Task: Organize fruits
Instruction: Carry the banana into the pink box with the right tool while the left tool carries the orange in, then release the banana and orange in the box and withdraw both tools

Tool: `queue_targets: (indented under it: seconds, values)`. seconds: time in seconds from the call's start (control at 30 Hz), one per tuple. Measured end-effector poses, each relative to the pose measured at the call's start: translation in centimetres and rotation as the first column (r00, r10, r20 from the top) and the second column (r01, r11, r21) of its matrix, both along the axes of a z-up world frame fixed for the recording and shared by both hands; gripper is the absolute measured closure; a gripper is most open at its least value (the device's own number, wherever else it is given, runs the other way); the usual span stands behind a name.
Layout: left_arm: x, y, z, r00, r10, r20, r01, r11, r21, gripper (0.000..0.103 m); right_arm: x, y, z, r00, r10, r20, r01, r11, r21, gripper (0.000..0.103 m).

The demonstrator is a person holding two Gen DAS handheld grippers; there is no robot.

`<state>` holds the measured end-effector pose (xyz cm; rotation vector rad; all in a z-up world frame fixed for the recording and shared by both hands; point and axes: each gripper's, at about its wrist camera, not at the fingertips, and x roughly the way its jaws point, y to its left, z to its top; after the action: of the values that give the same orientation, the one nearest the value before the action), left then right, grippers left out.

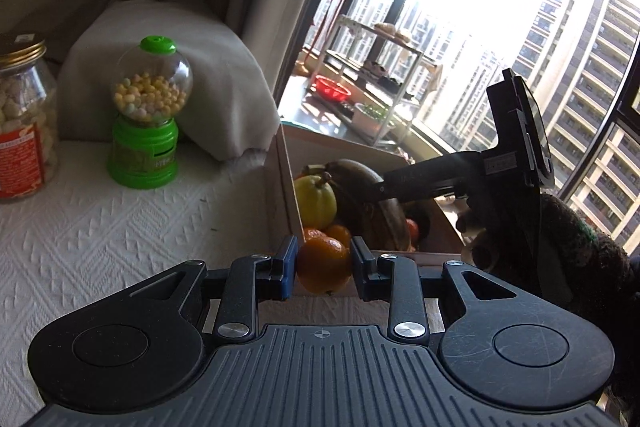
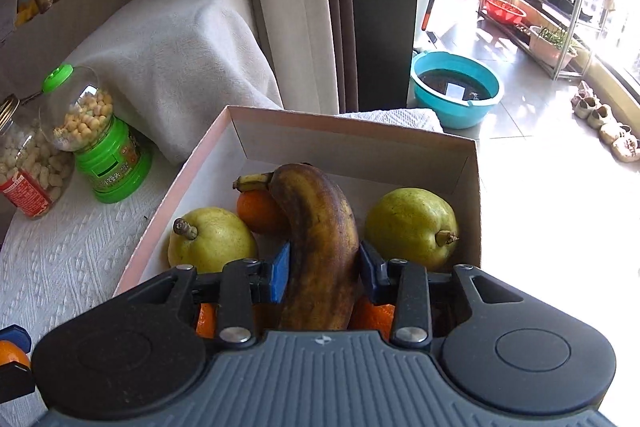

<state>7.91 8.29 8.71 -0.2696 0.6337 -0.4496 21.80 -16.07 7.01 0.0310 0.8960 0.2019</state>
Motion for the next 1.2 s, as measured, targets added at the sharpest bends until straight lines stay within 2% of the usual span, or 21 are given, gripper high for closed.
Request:
queue_targets:
  seconds: [0.1,0.13,0.23,0.37,0.47,0.57,0.67,0.73,0.9,1.0,1.07,1.13,1.2]
  values:
    - [0.9,-1.2,0.3,1.000,-0.019,0.009,0.019,1.000,-0.002,0.070,-2.1,-1.1,1.4,0.997,0.019,0.079,-0.021,1.000,0.024,0.039]
    - [1.4,-1.8,0.7,0.999,-0.028,0.019,0.028,1.000,-0.001,0.070,-3.3,-1.5,2.0,0.992,0.025,0.124,-0.026,1.000,0.010,0.035]
    - [3.9,-3.7,1.9,0.997,-0.053,0.058,0.053,0.998,-0.014,0.070,-6.6,-2.1,2.7,0.978,0.022,0.206,-0.013,0.999,-0.045,0.034]
    - [7.4,-5.4,1.7,0.998,-0.064,0.016,0.065,0.997,-0.048,0.070,-10.9,-2.8,2.6,0.963,-0.002,0.269,0.020,0.998,-0.064,0.030]
    - [7.3,-5.6,0.9,0.999,-0.033,0.009,0.033,0.999,-0.015,0.070,-14.1,-3.4,2.1,0.954,-0.029,0.298,0.049,0.997,-0.060,0.023]
    - [5.0,-5.0,-0.1,1.000,-0.026,-0.003,0.026,0.999,0.019,0.070,-16.2,-3.5,0.6,0.962,-0.031,0.272,0.045,0.998,-0.047,0.021]
    - [0.5,-4.3,-1.3,1.000,-0.020,0.004,0.020,0.991,0.135,0.070,-17.7,-3.1,-1.7,0.976,-0.021,0.215,0.031,0.999,-0.039,0.021]
    - [-2.9,-3.8,-2.9,1.000,0.008,-0.013,-0.005,0.973,0.232,0.070,-18.6,-2.5,-3.2,0.983,-0.013,0.182,0.019,0.999,-0.034,0.021]
    - [-7.2,-3.7,-6.8,0.994,0.098,-0.056,-0.070,0.922,0.380,0.070,-19.0,-1.0,-5.3,0.991,0.012,0.130,-0.012,1.000,0.006,0.021]
    - [-8.3,-4.0,-7.3,0.986,0.165,-0.018,-0.148,0.923,0.354,0.068,-18.9,-0.1,-6.2,0.993,0.013,0.121,-0.013,1.000,-0.004,0.020]
    - [-8.2,-4.5,-7.5,0.983,0.181,-0.004,-0.170,0.929,0.328,0.062,-19.0,0.2,-6.7,0.991,0.007,0.133,-0.002,0.999,-0.034,0.017]
    - [-8.3,-5.2,-7.8,0.980,0.197,0.027,-0.195,0.927,0.321,0.052,-19.1,0.3,-7.0,0.989,-0.008,0.148,0.020,0.996,-0.084,0.002]
    - [-7.9,-6.5,-7.7,0.981,0.187,0.053,-0.193,0.909,0.370,0.049,-19.0,-0.6,-7.4,0.989,-0.042,0.141,0.050,0.997,-0.053,0.000]
